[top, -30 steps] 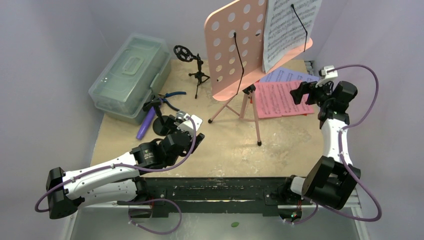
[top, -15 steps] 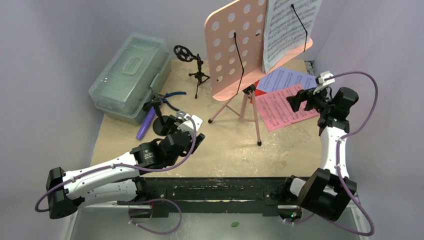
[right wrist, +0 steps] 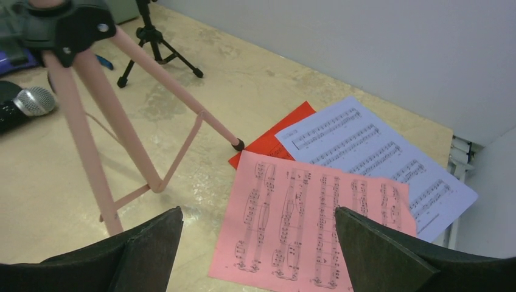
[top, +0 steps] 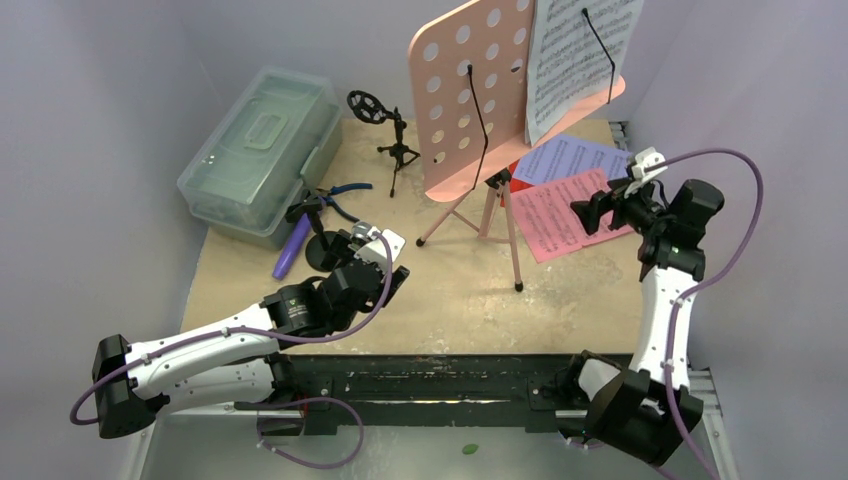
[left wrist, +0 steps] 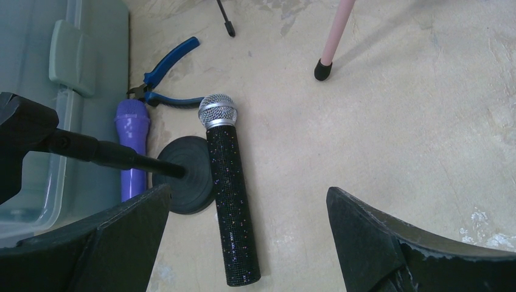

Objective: Pack up the instrument practice props
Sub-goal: Place the sheet music at the center of the board, then pick up the sheet music from the music stand.

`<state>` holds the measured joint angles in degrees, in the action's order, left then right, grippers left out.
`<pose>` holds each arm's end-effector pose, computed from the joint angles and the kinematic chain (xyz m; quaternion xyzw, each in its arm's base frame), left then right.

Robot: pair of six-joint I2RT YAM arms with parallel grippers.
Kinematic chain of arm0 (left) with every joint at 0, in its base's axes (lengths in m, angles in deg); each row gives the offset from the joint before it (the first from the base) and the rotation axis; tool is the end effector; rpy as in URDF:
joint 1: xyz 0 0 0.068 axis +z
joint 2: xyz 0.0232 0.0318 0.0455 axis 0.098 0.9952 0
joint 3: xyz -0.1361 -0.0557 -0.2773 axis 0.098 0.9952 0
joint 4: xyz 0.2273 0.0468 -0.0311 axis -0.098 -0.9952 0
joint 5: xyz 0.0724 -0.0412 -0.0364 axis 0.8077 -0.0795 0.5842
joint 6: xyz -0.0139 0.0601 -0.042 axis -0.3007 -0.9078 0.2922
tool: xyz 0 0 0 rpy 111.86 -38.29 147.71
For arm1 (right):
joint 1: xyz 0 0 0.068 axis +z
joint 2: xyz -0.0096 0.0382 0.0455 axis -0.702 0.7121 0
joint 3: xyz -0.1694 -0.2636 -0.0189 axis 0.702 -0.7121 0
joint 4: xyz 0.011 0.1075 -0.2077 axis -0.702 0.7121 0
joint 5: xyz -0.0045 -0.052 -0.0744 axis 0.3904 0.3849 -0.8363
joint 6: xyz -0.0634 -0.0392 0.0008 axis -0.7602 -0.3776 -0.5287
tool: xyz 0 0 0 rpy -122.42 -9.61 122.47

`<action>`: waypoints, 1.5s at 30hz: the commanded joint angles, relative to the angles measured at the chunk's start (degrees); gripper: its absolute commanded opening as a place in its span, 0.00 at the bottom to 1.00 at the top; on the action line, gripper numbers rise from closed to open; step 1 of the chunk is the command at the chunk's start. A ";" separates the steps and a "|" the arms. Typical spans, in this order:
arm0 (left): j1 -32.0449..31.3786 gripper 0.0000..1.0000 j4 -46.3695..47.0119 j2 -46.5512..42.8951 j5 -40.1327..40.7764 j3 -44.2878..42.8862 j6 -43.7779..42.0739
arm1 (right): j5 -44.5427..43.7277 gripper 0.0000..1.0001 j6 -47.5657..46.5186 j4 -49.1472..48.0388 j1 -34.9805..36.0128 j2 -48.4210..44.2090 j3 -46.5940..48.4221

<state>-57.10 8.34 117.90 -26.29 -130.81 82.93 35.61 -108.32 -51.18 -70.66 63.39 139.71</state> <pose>0.1108 -0.1222 0.3119 0.2442 0.8005 0.0180 0.5470 0.1963 -0.0418 0.3727 -0.2085 0.7486 0.1193 0.6180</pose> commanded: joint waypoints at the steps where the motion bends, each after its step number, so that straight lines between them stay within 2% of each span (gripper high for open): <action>1: 0.32 0.99 0.77 -0.19 -0.31 0.02 -0.46 | 4.32 0.99 -6.33 9.67 -0.23 -4.87 4.10; 5: 0.35 0.99 0.77 0.05 -0.63 -0.06 -0.42 | 8.23 0.99 -8.64 16.40 -0.23 -8.30 7.04; 7: 0.40 0.99 0.66 0.07 -0.57 -0.15 -0.41 | 9.78 0.99 -6.51 17.83 -0.09 -9.20 9.48; 11: 0.51 0.99 0.60 -0.09 -0.40 -0.07 -0.40 | 10.12 0.99 -6.01 25.77 2.97 -7.52 18.42; 16: 0.75 0.99 0.57 0.07 -0.17 -0.06 -0.40 | 1.17 0.99 -1.48 28.79 15.76 -6.21 26.66; 20: 0.93 0.99 0.67 0.15 -0.01 0.03 -0.39 | -4.46 0.99 0.28 31.24 21.05 -3.89 33.29; 22: 1.19 0.99 0.62 0.46 -0.01 0.04 -0.34 | -9.10 0.99 -0.78 34.82 24.02 -1.02 39.83; 29: 1.94 0.99 0.75 0.82 0.10 0.12 -0.26 | -15.41 0.99 0.73 33.59 28.37 1.54 47.13; 45: 3.69 0.99 1.06 2.01 -0.21 0.29 -0.31 | -30.50 0.96 2.68 27.50 37.44 4.77 48.88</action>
<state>-54.08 8.34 119.99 -26.70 -130.70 82.93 10.76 -106.61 -20.64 -35.44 67.70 186.68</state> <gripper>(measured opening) 0.995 0.965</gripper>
